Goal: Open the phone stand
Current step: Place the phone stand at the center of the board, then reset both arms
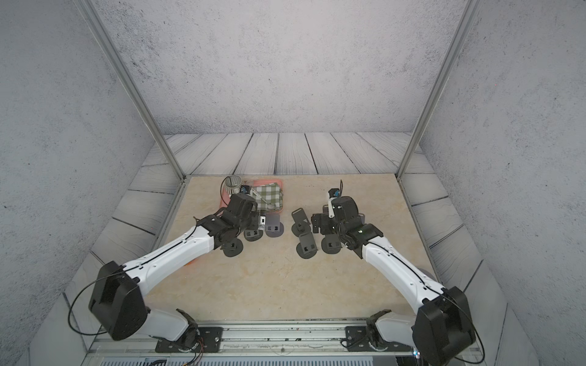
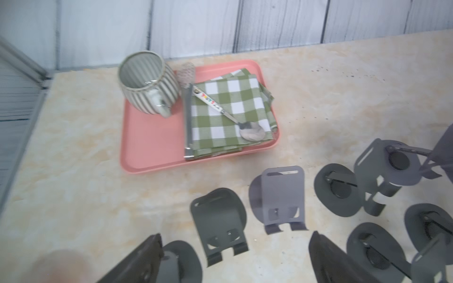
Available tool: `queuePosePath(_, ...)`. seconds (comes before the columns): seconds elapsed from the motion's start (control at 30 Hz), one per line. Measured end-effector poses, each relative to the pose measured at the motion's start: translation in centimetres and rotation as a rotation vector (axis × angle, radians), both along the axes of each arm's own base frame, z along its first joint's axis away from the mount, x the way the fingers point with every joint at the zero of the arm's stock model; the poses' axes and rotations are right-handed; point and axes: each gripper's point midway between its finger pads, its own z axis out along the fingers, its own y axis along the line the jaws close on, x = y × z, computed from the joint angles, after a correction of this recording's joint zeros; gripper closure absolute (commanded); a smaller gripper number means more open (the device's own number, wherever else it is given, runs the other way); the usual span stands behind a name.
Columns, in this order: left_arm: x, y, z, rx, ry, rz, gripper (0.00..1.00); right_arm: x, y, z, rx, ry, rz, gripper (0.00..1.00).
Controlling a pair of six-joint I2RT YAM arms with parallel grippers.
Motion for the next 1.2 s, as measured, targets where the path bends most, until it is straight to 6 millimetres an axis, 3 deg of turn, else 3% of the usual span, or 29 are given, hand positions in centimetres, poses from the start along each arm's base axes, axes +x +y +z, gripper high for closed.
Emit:
queuePosePath(0.13,0.0,3.8,1.3,0.027,-0.095,0.091,0.02,1.0,-4.0,0.1,-0.11,-0.087,-0.178,0.01)
queuePosePath(0.3,0.7,8.3,3.2,0.04,-0.2,0.206,0.02,1.9,-8.2,-2.0,-0.261,-0.15,-0.314,0.01)
queuePosePath(0.47,1.4,10.5,4.2,0.13,-0.239,0.222,0.02,2.3,-10.5,-5.9,-0.392,-0.148,-0.313,0.01)
queuePosePath(0.7,1.6,17.4,3.9,0.134,-0.241,0.332,0.02,4.2,-12.4,-10.7,-0.512,-0.06,-0.291,0.01)
queuePosePath(0.8,0.6,18.6,1.6,0.125,-0.23,0.33,0.02,4.5,-12.2,-11.8,-0.537,-0.059,-0.27,0.01)
queuePosePath(1.0,0.1,17.2,-5.7,0.169,-0.108,0.203,0.02,4.7,-12.0,-11.3,-0.53,-0.151,-0.253,0.01)
queuePosePath(1.2,1.5,16.0,-8.4,0.161,-0.131,0.121,0.02,3.2,-12.9,-11.9,-0.504,-0.227,-0.28,0.01)
